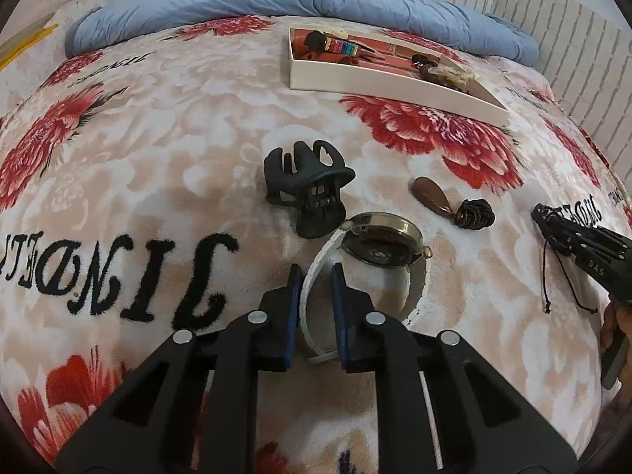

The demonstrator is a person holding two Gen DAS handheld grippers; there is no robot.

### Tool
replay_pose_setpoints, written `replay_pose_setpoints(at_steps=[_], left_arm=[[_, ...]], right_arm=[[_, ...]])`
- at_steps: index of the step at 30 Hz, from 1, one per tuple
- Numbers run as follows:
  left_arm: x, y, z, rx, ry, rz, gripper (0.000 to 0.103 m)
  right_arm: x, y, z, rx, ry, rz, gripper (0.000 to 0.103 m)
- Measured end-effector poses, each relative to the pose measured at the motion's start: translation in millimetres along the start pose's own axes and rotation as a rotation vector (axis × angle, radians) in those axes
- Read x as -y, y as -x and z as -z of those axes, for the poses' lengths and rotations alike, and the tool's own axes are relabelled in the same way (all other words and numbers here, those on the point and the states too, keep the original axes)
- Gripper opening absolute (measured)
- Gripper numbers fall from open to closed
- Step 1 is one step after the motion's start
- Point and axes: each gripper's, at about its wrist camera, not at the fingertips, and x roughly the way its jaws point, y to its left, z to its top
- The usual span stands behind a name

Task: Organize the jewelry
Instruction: 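Grasp the white-strap watch with the left tool while the right tool grasps the black cord bracelet, then carry both items into the brick tray and open both tools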

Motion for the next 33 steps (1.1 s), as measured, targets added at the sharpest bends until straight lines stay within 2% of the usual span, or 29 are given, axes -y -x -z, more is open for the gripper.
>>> replay_pose_setpoints(at_steps=[2, 3, 9, 15, 19, 25, 33], left_arm=[[0, 2, 2, 0.012, 0.000, 0.001, 0.004], [1, 4, 2, 0.018, -0.001, 0.003, 0.003], [1, 9, 5, 0.046, -0.002, 0.004, 0.003], [9, 25, 9, 0.096, -0.036, -0.017, 0.003], [10, 35, 6, 0.128, -0.027, 0.000, 0.003], [17, 54, -16, 0.191, -0.004, 0.024, 0.003], [34, 62, -77, 0.265, -0.004, 0.006, 0.003]], right_arm=[[1, 1, 0, 0.001, -0.004, -0.006, 0.016], [2, 1, 0, 0.004, -0.007, -0.010, 0.016], [2, 6, -1, 0.024, -0.008, -0.015, 0.013], [6, 20, -4, 0.070, -0.029, -0.037, 0.013], [6, 31, -12, 0.119, -0.036, -0.053, 0.013], [7, 47, -35, 0.188, -0.044, -0.072, 0.013], [19, 55, -86, 0.258, -0.071, -0.075, 0.012]])
